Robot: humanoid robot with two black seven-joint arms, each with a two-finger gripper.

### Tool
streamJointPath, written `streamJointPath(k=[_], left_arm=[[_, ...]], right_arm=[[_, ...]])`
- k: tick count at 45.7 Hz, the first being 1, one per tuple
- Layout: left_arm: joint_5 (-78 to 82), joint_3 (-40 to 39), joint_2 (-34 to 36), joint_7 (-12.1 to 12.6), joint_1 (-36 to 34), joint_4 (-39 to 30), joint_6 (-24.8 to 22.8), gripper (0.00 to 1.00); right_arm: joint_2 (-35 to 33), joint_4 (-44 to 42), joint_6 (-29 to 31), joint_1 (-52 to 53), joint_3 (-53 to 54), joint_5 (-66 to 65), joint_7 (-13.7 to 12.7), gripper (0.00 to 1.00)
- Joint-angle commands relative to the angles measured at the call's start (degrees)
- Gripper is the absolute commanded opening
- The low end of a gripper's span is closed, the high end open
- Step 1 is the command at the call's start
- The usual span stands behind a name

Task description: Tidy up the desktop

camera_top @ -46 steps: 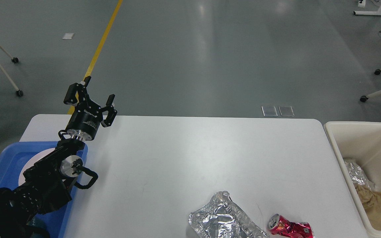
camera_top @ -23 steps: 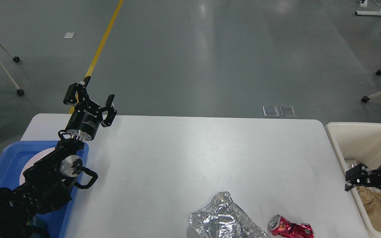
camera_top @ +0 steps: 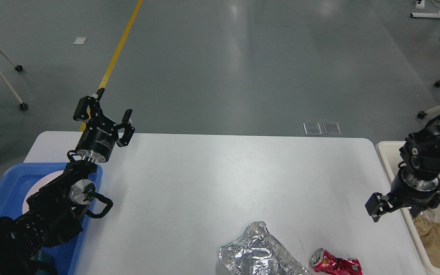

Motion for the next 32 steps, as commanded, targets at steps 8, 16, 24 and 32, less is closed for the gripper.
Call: streamJointPath(k=[8,16,24,32], left_arm=[[0.00,0.00,-0.02,0.00,0.00,0.00,-0.01,0.96],[0.00,0.00,-0.02,0.00,0.00,0.00,-0.01,0.97],[0.00,0.00,-0.02,0.00,0.00,0.00,-0.01,0.96],[0.00,0.00,-0.02,0.00,0.00,0.00,-0.01,0.97]], right_arm=[[6.92,-0.39,-0.20,0.20,0.19,0.16,-0.10,1.00],[9.21,-0.74,-0.03,-1.81,0.10,0.16,-0.19,1.00],[9.91,-3.99,0.41,-2.52,-0.25,0.33,-0.19,1.00],[9.74,-4.08,1.55,-0.77,-1.39,1.03,-0.28,1.00]])
